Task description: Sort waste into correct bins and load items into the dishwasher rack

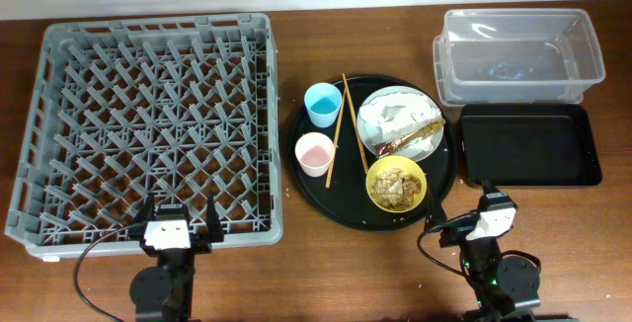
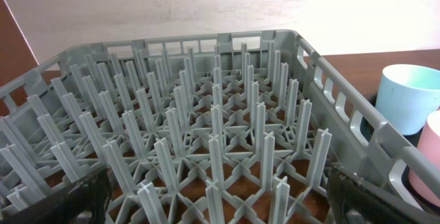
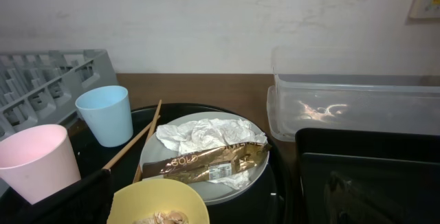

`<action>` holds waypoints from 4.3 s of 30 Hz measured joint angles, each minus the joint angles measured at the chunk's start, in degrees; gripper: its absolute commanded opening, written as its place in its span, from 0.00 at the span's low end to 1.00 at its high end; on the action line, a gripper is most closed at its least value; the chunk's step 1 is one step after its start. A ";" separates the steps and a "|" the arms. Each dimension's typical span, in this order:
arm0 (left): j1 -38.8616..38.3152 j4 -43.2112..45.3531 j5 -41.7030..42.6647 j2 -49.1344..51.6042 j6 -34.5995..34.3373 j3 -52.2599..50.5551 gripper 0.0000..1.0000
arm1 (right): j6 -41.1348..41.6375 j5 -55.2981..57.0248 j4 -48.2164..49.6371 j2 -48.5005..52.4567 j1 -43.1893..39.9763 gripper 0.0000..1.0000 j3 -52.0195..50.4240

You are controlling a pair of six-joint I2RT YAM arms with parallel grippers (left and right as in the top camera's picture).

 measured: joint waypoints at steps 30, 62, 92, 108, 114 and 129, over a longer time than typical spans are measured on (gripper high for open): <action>0.00 0.00 0.00 0.00 0.00 0.00 1.00 | 0.02 0.00 0.00 0.00 0.00 0.98 0.00; 0.00 0.00 0.00 0.00 0.00 0.00 1.00 | 0.00 0.00 0.00 0.00 0.00 0.99 0.00; 0.00 4.81 1.95 -0.15 -4.61 5.11 1.00 | -8.41 2.01 13.84 2.05 0.00 0.98 4.94; 0.00 -0.24 0.68 19.67 -2.82 34.16 1.00 | -15.08 -1.49 -13.51 46.14 0.02 0.98 52.48; 0.00 -13.49 4.17 41.97 -2.78 52.83 1.00 | -14.62 -6.99 -31.74 62.73 0.00 0.98 69.53; 0.00 -24.92 16.81 71.73 -2.62 70.58 1.00 | -12.09 -15.74 -47.93 82.05 0.02 0.99 82.31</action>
